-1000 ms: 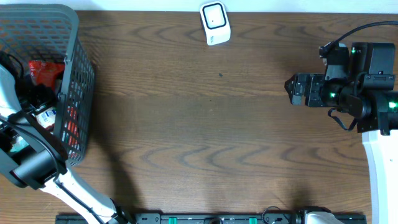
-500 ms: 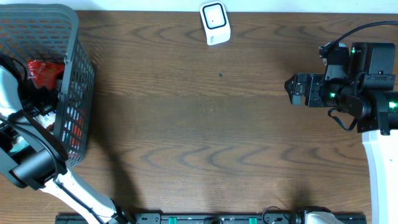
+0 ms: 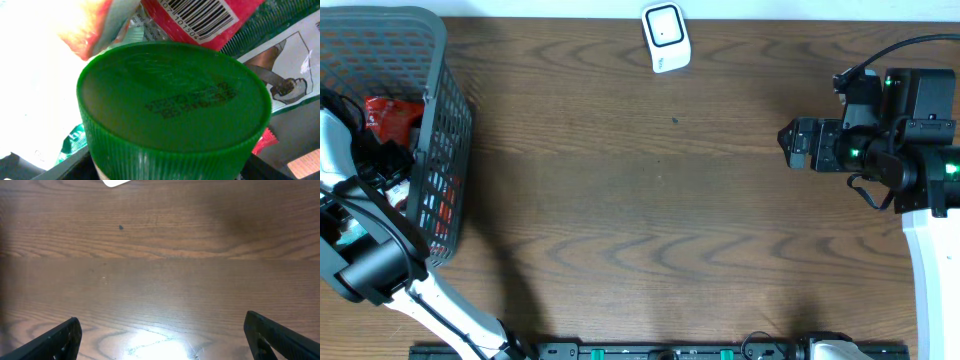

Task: Scan the item barcode
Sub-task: 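Grasp the green-lidded jar with the left gripper and lift it out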

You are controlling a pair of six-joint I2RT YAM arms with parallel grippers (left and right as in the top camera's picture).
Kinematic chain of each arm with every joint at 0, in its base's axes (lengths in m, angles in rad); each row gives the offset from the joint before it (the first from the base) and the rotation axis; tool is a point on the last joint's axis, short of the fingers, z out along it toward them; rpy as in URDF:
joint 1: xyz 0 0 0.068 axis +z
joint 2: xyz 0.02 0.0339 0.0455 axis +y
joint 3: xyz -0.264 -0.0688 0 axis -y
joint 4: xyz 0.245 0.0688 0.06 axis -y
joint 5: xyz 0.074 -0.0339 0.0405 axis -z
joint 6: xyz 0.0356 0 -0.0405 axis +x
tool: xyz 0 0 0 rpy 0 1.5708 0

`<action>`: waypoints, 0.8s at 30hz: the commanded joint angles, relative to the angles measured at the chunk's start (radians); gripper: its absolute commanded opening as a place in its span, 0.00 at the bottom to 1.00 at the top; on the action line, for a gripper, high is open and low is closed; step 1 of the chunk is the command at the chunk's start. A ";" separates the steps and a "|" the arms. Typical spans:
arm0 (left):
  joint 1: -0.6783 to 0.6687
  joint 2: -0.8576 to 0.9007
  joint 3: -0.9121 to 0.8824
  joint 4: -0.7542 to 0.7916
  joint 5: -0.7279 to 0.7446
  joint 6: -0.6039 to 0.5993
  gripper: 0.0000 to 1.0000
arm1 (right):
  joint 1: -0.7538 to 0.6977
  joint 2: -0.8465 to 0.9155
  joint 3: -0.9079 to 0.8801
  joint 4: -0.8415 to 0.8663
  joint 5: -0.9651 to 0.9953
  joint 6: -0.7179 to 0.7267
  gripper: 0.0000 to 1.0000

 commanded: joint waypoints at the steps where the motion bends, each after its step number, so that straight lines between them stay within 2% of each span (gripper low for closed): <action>1: 0.003 -0.062 0.024 -0.008 0.006 -0.003 0.66 | 0.019 -0.001 0.021 -0.001 -0.007 0.002 0.99; 5: 0.003 -0.148 0.034 0.006 0.006 -0.005 0.62 | 0.019 -0.001 0.022 -0.001 -0.007 0.002 0.99; 16: 0.003 -0.576 0.034 0.156 0.006 -0.046 0.62 | 0.019 -0.001 0.021 -0.001 -0.007 0.002 0.99; 19: 0.002 -0.698 0.034 0.188 0.007 -0.103 0.62 | 0.019 -0.001 0.021 -0.001 -0.007 0.002 0.99; 24: -0.082 -0.866 0.034 0.182 0.051 -0.143 0.62 | 0.019 -0.001 0.022 -0.001 -0.007 0.002 0.99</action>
